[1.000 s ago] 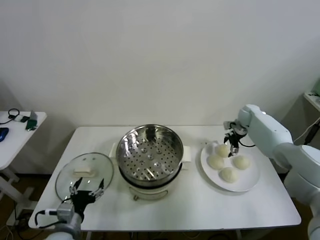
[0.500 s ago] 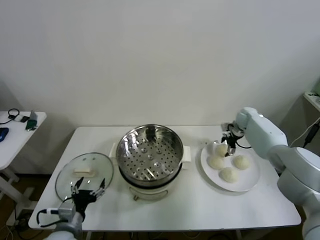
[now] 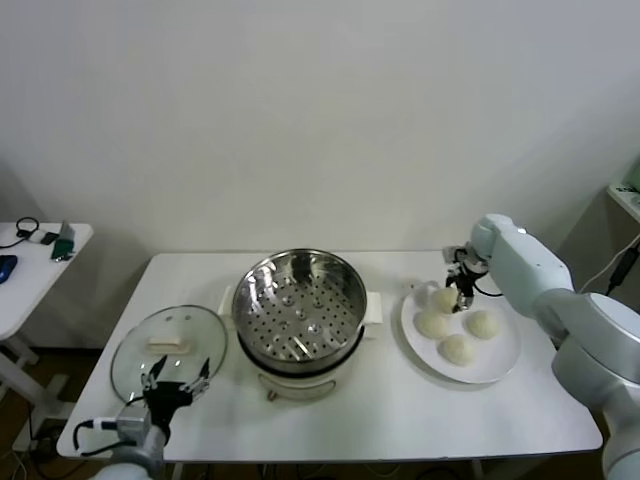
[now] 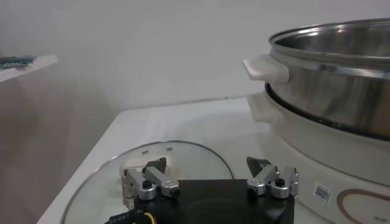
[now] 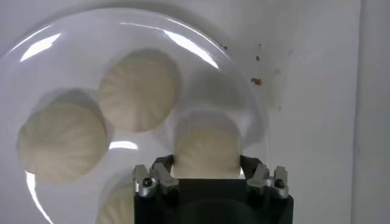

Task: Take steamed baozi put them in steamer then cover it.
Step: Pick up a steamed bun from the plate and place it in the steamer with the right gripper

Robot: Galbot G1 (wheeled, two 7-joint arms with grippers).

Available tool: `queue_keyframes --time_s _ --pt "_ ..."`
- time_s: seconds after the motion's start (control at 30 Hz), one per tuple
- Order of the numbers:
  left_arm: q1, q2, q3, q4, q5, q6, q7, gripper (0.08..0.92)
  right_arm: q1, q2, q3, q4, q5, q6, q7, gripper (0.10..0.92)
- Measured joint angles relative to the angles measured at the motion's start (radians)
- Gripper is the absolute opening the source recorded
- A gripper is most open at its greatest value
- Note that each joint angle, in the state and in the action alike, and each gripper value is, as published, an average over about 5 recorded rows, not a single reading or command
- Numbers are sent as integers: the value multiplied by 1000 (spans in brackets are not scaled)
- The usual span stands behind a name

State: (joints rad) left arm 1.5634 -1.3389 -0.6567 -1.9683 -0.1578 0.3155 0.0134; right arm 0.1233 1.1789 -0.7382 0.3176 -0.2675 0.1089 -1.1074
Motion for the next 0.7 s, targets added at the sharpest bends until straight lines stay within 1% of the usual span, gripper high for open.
queue_keyframes --time_s 0.2,0.33,0.47,0.7 --pt "0 -4 -1 0 1 1 -1 823 30 -21 -43 38 25 10 -4 670" --pt "2 -4 -3 -1 3 2 -1 823 97 -51 -128 112 88 20 -8 670" --pt "3 -4 -5 -6 4 3 -1 823 211 -80 -254 241 183 34 -12 672" --pt "11 2 -11 -21 4 4 -3 823 466 -81 -465 520 329 96 -14 672"
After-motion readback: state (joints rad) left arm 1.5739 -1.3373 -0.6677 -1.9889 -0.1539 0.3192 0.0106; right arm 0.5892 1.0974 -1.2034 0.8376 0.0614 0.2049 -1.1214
